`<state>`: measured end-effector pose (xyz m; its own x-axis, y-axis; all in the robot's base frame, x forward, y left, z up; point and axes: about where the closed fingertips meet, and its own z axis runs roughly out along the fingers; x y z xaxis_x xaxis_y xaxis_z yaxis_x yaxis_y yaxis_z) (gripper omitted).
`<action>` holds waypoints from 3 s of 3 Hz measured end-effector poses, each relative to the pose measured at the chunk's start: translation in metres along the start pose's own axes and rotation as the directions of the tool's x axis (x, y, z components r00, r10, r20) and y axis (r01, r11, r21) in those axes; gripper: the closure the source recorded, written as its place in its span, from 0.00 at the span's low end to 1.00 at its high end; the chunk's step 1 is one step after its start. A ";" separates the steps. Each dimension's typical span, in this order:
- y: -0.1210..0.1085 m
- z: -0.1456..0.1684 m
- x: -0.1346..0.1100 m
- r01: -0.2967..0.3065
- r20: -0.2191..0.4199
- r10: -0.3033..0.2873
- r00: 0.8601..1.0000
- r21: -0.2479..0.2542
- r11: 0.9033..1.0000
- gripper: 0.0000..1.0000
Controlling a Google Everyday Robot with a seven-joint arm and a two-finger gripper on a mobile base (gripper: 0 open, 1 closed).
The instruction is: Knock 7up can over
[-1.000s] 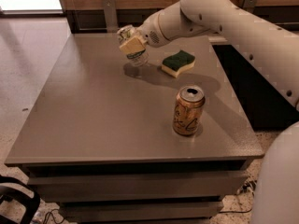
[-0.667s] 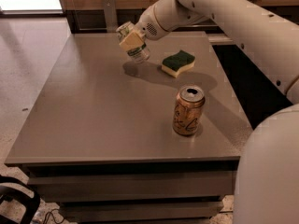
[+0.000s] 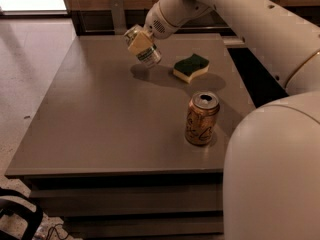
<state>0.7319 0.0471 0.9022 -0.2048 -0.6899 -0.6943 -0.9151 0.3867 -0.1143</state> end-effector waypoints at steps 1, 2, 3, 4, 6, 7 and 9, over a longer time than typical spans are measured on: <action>0.000 0.012 0.009 -0.007 -0.044 0.006 0.999 -0.012 1.000 1.00; -0.002 0.023 0.016 -0.013 -0.128 0.012 0.992 -0.007 1.000 1.00; -0.003 0.033 0.020 -0.008 -0.209 0.006 0.978 -0.006 1.000 1.00; -0.004 0.052 0.020 0.009 -0.246 -0.018 0.969 -0.041 0.999 1.00; -0.004 0.087 0.021 0.019 -0.213 -0.045 0.976 -0.124 0.992 1.00; -0.003 0.089 0.022 0.018 -0.214 -0.045 0.976 -0.127 0.992 0.84; -0.003 0.090 0.021 0.017 -0.216 -0.045 0.975 -0.131 0.991 0.38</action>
Offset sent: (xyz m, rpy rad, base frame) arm 0.0108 -0.0019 -0.0350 -0.2044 0.0926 -0.0474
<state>0.7612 0.0867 0.8246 -0.2334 -0.8227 -0.5183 -0.9560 0.2915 -0.0323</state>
